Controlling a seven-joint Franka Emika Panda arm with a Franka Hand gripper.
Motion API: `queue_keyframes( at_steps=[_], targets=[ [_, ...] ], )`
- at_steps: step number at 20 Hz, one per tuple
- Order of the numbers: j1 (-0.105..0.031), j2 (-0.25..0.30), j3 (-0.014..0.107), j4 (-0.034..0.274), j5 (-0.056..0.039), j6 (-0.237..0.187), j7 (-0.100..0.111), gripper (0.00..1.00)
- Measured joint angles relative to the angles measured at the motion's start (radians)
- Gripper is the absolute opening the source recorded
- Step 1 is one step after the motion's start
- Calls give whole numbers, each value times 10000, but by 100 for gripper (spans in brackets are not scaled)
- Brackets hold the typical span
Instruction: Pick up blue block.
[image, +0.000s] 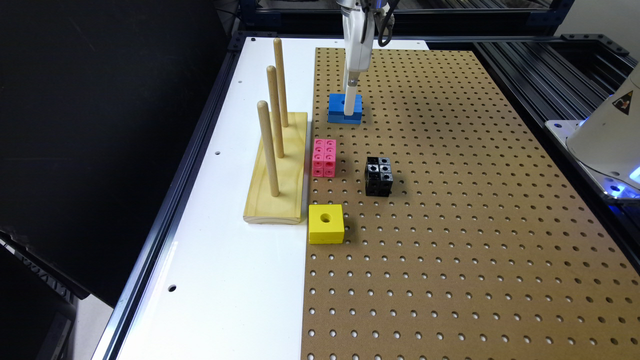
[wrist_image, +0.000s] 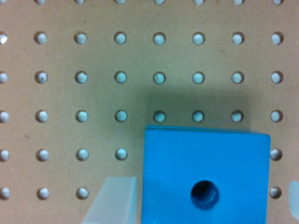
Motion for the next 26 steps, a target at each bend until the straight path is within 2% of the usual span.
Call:
queue_keyframes(
  at_steps=[3,6,10,11,26],
  targets=[
    [0,208,12,2,0,103,0,100],
    [1,870,15,29,-8,754,0,100],
    [0,906,18,89,-24,807,9,100],
    [-3,903,17,89,-23,809,9,0],
    [-2,805,23,86,-24,739,8,0]
  ],
)
